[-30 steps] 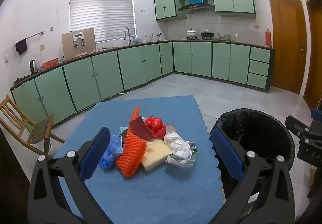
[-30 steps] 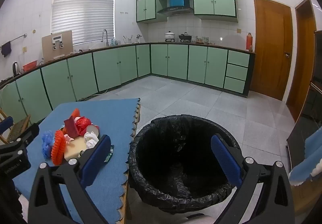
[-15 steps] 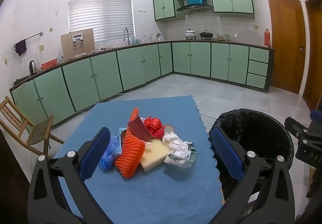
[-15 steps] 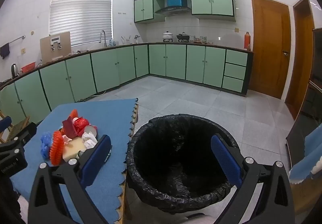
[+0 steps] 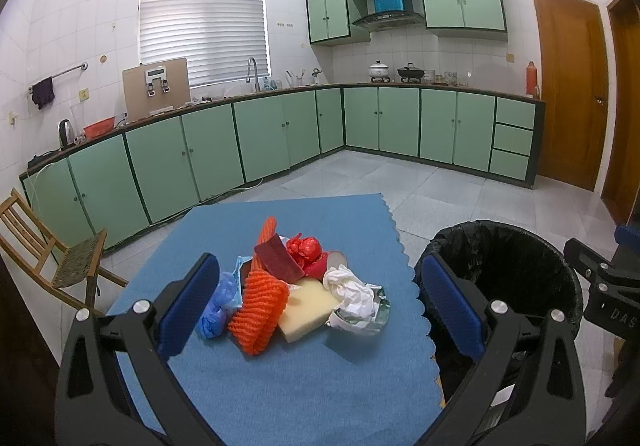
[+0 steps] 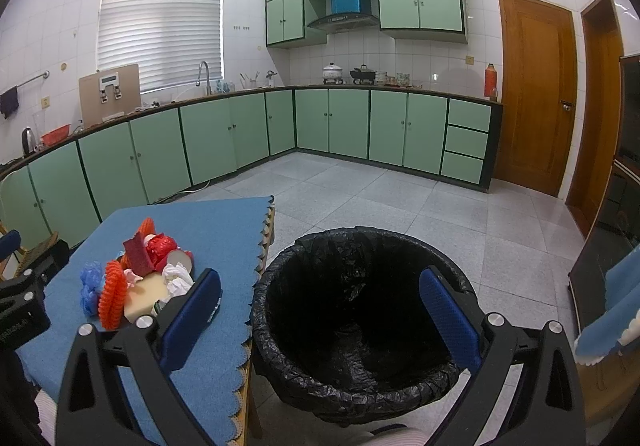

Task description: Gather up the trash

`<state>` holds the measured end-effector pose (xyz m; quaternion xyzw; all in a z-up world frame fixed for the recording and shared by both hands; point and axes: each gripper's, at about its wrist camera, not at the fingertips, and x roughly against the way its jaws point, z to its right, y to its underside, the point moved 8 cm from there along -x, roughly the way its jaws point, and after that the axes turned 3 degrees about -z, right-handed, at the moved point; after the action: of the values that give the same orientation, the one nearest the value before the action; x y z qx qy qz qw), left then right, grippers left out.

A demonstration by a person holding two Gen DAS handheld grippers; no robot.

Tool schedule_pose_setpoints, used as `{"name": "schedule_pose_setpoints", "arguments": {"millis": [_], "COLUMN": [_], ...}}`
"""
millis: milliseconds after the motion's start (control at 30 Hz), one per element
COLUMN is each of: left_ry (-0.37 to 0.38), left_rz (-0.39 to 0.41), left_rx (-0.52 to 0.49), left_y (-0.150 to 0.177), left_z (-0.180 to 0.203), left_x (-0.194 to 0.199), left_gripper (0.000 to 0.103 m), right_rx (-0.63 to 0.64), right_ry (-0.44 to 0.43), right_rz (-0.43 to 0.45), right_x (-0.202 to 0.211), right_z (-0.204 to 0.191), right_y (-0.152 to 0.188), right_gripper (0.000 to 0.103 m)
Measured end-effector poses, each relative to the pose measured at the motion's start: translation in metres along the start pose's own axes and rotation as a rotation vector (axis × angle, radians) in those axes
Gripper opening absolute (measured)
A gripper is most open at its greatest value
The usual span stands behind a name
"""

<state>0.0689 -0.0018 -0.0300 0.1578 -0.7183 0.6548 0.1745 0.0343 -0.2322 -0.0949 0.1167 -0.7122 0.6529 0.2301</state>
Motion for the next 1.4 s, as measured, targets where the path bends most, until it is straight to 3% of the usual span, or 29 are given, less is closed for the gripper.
{"name": "schedule_pose_setpoints", "arguments": {"millis": [1400], "left_ry": [-0.004], "left_rz": [-0.014], "left_rx": [0.004], "left_y": [0.0041], "left_z": [-0.0036], "left_x": [-0.0033], "left_gripper": [0.098], "right_rx": [-0.001], "right_ry": [0.004], "right_rz": [-0.008], "right_x": [-0.0028], "right_z": [-0.0013], "right_y": [0.0021], "right_gripper": [0.097]}}
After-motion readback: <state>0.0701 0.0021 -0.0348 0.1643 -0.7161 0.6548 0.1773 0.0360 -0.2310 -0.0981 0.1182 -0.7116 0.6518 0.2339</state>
